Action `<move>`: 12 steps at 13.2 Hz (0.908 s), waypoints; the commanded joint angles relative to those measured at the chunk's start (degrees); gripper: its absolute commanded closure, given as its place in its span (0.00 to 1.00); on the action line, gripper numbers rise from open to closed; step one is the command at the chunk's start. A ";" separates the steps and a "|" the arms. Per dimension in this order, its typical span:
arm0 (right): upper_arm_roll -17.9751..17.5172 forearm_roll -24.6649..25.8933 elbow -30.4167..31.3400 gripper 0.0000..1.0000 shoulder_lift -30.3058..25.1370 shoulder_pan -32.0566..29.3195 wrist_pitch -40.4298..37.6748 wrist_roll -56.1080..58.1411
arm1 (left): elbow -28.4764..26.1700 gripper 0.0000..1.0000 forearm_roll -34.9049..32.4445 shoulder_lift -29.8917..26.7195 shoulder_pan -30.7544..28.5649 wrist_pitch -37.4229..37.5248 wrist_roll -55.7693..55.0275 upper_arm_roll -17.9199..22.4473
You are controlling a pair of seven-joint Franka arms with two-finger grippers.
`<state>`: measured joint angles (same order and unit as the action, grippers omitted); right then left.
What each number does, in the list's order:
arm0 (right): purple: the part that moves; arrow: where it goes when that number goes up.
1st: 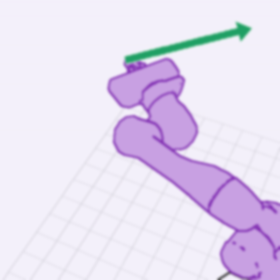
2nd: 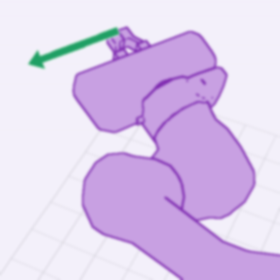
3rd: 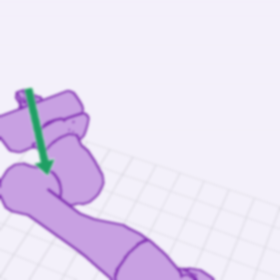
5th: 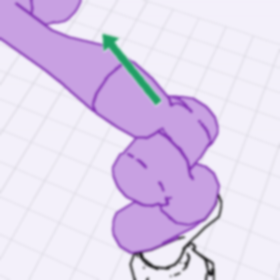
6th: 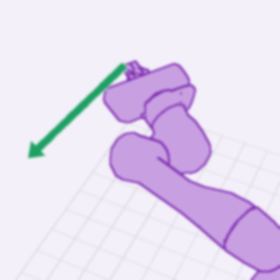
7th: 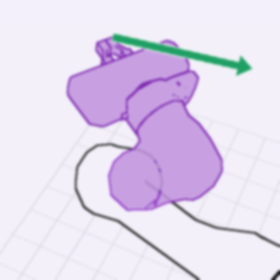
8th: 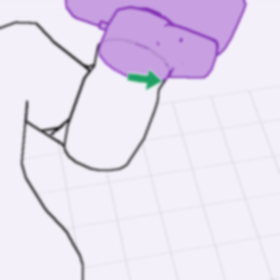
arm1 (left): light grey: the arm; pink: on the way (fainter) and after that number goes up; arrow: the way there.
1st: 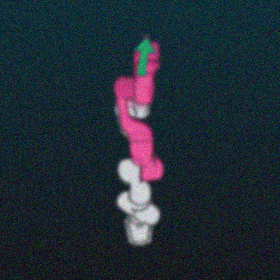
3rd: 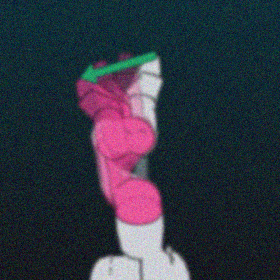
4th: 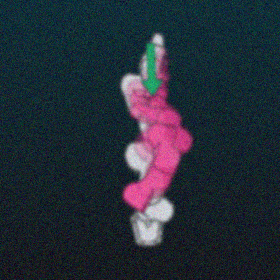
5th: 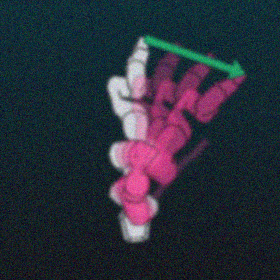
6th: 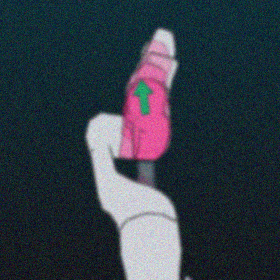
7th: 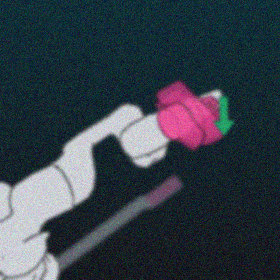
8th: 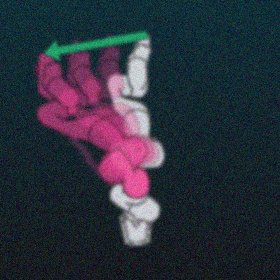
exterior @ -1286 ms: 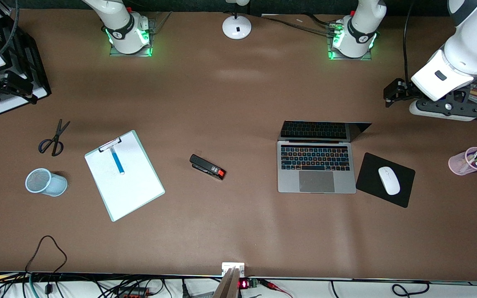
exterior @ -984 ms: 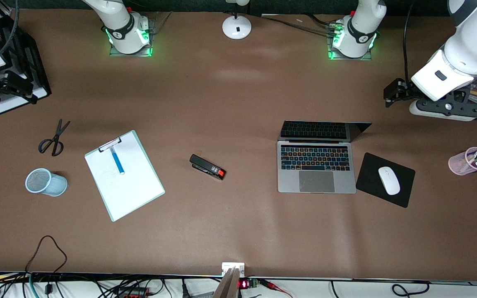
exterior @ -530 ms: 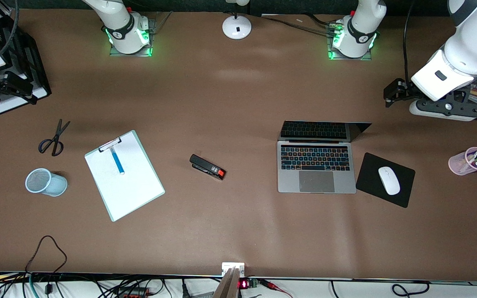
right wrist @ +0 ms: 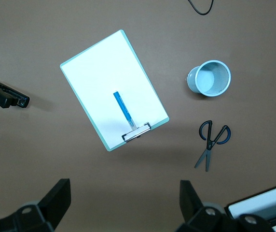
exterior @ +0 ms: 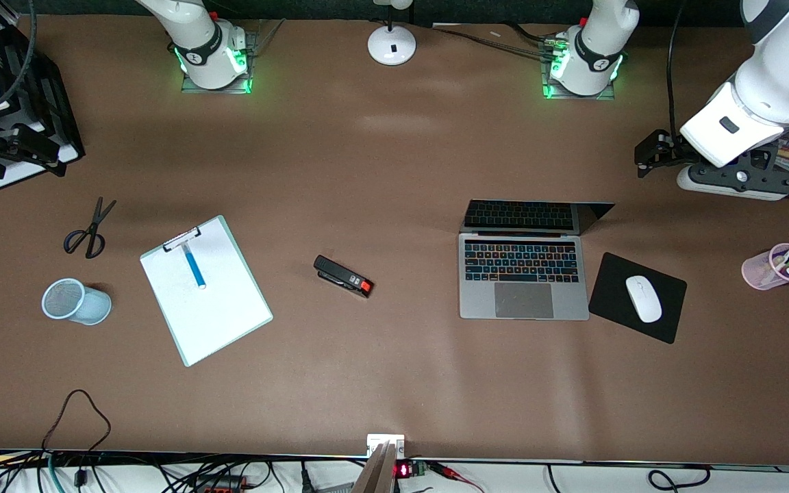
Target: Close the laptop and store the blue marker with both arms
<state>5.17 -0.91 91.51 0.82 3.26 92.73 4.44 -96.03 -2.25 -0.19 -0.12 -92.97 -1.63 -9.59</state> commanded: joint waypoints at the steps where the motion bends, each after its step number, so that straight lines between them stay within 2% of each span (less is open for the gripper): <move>1: -0.25 -0.58 -0.98 0.00 2.78 -0.10 -0.80 -0.04 | 1.55 0.00 -0.56 0.72 -0.32 1.21 0.40 -0.16; 5: -0.34 -0.58 -0.90 0.00 3.31 0.26 -0.88 0.48 | 1.55 0.00 -0.56 0.72 -0.32 1.21 0.48 -0.16; 12: -0.43 -0.06 -1.07 0.00 8.67 0.34 -0.01 0.92 | 1.55 0.00 -0.56 0.72 -0.32 1.30 0.48 -0.16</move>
<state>4.94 -0.91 91.55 7.69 3.62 92.64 4.66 -96.03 -2.25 -0.18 -0.13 -92.90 -1.63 -9.59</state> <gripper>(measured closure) 0.000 0.000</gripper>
